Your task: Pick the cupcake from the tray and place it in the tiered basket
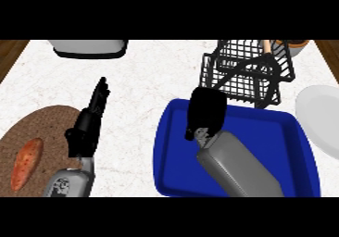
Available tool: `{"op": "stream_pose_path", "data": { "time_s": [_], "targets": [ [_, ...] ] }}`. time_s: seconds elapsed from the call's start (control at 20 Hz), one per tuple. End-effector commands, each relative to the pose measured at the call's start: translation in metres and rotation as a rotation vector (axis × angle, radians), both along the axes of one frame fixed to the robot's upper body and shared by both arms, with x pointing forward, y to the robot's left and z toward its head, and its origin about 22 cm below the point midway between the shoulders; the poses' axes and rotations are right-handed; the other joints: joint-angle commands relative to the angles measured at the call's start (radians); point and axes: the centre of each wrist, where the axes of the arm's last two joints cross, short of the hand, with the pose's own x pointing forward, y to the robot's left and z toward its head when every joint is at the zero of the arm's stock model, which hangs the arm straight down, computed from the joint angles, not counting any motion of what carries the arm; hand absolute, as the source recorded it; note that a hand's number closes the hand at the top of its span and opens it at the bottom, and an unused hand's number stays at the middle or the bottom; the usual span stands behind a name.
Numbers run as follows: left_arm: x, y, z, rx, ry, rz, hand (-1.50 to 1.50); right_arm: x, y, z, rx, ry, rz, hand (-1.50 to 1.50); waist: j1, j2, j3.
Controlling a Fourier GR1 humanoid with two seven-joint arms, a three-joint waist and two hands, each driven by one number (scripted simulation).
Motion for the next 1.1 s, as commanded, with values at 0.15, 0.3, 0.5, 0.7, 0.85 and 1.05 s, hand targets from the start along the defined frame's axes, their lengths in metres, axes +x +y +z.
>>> {"op": "stream_pose_path", "data": {
  "time_s": [0.15,0.3,0.5,0.7,0.85,1.05],
  "targets": [
    [-0.002,0.001,-0.001,0.002,0.012,0.011,0.0,-0.011,0.028,0.091,-0.031,-0.204,-0.163,1.5,-0.019,-0.007,-0.001],
    [-0.006,0.013,0.001,0.014,0.02,0.032,0.0,-0.018,0.023,0.13,0.001,-0.263,-0.166,1.5,-0.027,-0.014,-0.001],
    [-0.005,0.011,-0.005,-0.007,0.034,0.037,0.0,-0.016,0.014,0.156,0.02,-0.288,-0.179,1.5,-0.038,-0.009,-0.001],
    [-0.01,0.009,-0.005,0.008,0.023,0.029,0.0,-0.008,0.014,0.198,0.066,-0.322,-0.201,1.5,-0.023,-0.009,-0.001],
    [-0.005,0.001,0.008,0.002,0.004,0.011,0.0,0.002,-0.002,0.221,0.252,-0.369,-0.211,1.5,-0.017,-0.004,0.0],
    [0.004,-0.003,0.006,-0.004,-0.018,0.03,0.0,0.009,0.003,0.226,0.274,-0.381,-0.218,1.5,-0.02,0.001,0.0]
  ]
}}
